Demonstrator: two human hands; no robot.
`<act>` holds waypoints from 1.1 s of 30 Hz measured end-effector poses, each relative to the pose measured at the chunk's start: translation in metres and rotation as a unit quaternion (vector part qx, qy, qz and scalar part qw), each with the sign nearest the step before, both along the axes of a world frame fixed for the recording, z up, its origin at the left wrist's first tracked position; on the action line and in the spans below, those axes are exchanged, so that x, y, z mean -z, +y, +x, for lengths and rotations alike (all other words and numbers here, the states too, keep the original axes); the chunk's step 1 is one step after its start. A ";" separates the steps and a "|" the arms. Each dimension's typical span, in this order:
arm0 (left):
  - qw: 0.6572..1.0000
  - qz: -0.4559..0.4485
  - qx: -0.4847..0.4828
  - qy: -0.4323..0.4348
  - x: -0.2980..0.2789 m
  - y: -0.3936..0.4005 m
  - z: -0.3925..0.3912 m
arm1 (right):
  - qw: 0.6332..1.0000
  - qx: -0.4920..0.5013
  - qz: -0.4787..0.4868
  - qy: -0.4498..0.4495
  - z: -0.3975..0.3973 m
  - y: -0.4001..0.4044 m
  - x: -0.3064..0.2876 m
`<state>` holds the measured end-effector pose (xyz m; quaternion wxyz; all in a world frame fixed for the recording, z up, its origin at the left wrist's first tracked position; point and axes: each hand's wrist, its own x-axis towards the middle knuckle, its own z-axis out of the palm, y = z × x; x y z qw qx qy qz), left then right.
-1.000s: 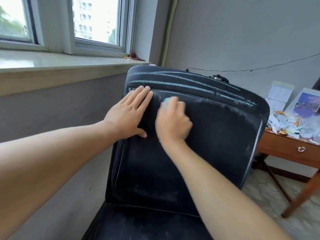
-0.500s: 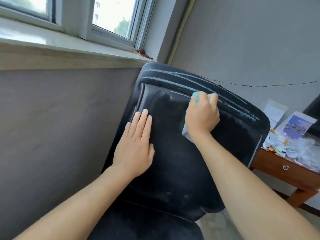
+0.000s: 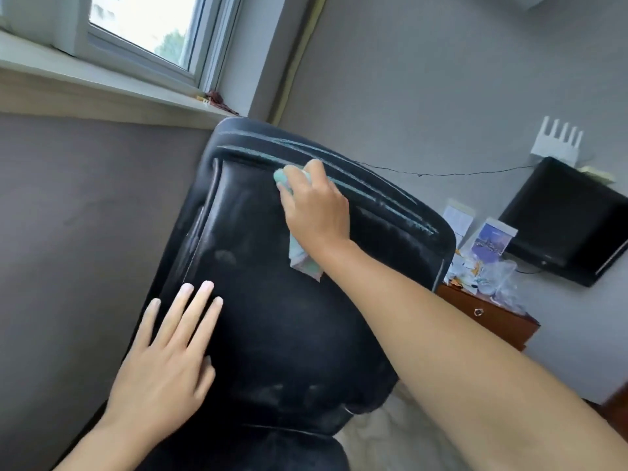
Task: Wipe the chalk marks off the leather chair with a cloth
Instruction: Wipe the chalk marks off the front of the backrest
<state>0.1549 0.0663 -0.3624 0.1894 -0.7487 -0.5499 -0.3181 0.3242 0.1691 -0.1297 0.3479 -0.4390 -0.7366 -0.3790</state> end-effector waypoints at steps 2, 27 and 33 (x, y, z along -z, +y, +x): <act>1.000 0.027 0.013 0.000 -0.018 0.018 0.005 | 0.996 0.073 -0.007 0.052 0.062 -0.002 0.004; 0.997 0.061 -0.005 0.057 -0.054 0.053 0.016 | 0.977 -0.105 -0.014 0.187 -0.093 0.029 -0.016; 0.989 0.122 0.006 0.083 -0.081 0.057 -0.002 | 0.986 -0.120 0.050 -0.101 -0.116 0.035 -0.026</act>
